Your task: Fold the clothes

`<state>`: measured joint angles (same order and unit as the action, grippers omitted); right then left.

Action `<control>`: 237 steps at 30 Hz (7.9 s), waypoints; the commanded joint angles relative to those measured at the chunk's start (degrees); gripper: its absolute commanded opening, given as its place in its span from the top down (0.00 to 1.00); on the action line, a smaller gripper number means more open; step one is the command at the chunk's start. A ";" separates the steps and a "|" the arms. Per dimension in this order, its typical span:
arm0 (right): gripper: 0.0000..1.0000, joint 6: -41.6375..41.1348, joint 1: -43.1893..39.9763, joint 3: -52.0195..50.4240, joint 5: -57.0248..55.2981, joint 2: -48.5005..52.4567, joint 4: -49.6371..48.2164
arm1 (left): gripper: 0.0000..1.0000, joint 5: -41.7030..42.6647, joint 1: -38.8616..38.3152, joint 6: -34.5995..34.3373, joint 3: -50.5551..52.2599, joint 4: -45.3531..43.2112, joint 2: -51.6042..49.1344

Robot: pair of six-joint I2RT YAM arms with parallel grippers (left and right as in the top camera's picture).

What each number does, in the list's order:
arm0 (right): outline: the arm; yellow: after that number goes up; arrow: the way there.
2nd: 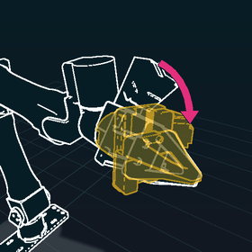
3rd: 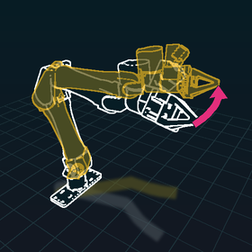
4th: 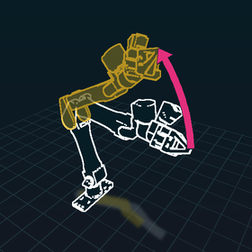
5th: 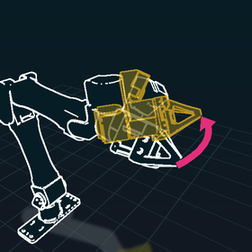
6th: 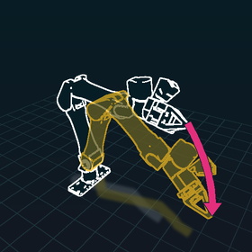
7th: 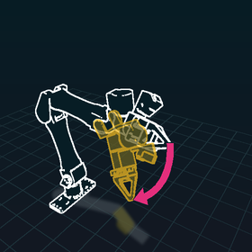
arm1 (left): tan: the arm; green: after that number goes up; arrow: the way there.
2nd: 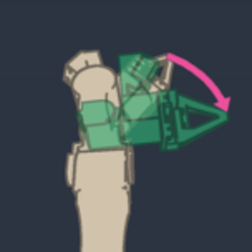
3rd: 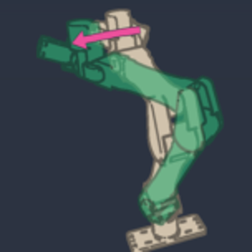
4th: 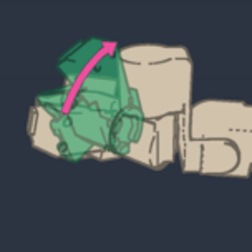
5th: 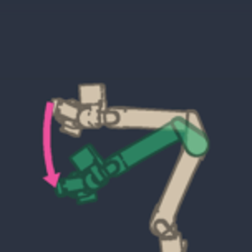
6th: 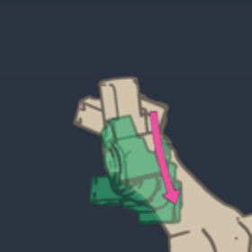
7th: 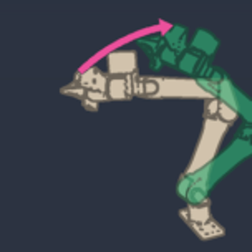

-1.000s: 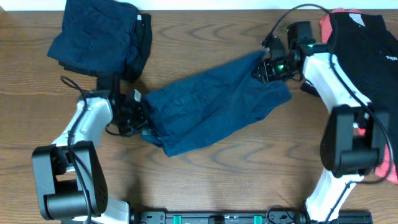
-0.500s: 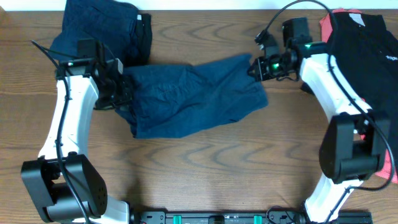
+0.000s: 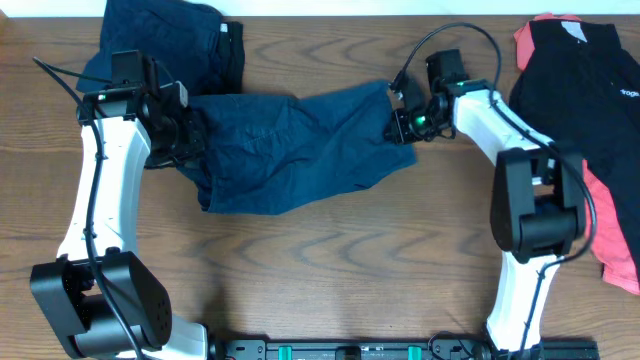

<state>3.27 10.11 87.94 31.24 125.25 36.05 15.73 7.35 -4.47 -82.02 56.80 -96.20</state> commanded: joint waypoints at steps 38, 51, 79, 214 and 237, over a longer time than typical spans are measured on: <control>0.99 -3.43 1.92 -0.48 -0.17 8.92 -3.69 | 0.94 -1.64 -35.82 -33.29 -1.46 -45.72 -14.03; 0.99 -3.41 1.92 -0.48 -0.17 8.92 -3.72 | 0.94 0.50 -37.70 -37.44 -1.49 -50.80 -14.05; 0.63 -7.74 -7.21 0.37 0.24 -7.43 -6.27 | 0.55 -0.13 -39.10 -40.19 -1.46 -53.22 -14.27; 0.35 -2.34 -21.33 0.35 0.31 -16.61 6.43 | 0.94 -40.85 -28.09 14.10 -11.08 -22.14 8.04; 0.34 -2.34 -19.78 0.35 0.26 -16.61 6.99 | 0.94 -26.64 -10.36 17.97 -11.30 -51.65 3.43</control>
<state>-0.14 -10.66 88.29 31.24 108.86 42.89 -14.37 -4.60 16.14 -92.27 8.58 -90.56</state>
